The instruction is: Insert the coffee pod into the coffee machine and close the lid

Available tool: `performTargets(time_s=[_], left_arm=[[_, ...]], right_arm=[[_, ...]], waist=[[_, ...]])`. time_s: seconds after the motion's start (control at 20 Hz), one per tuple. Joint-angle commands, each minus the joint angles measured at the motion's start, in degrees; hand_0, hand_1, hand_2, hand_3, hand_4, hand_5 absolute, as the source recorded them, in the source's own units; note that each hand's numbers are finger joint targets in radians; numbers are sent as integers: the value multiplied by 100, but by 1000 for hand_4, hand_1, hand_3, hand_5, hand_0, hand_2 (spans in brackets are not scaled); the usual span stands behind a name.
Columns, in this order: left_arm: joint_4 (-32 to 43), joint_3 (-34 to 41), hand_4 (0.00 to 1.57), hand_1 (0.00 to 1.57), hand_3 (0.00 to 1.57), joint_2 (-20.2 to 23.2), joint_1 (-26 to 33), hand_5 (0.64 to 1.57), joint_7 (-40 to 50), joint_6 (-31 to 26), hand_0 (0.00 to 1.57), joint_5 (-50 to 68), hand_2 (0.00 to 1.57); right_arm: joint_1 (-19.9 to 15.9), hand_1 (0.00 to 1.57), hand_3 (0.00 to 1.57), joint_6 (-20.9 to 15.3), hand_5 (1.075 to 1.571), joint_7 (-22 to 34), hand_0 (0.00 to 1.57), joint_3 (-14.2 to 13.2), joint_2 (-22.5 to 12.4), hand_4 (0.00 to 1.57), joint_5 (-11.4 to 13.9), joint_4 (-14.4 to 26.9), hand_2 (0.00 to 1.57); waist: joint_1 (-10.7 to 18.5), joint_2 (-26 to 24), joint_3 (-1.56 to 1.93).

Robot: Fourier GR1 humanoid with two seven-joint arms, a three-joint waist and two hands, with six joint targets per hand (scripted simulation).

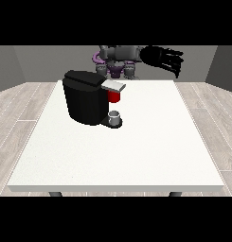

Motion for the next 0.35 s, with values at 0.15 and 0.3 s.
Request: performTargets(time_s=[0.15, 0.3], left_arm=[[73, 292, 266, 0, 0, 119, 439, 1571, -11, 163, 0, 49, 0], [405, 522, 266, 0, 0, 149, 463, 1571, 8, 268, 0, 130, 0]], right_arm=[[598, 0, 0, -61, 1571, -903, 0, 534, 878, 181, 40, -63, 0], [1031, 0, 0, -151, 1571, -1095, 0, 1006, 1238, 259, -134, -260, 0]], waist=[[-613, -487, -5], [-1038, -666, -5]])
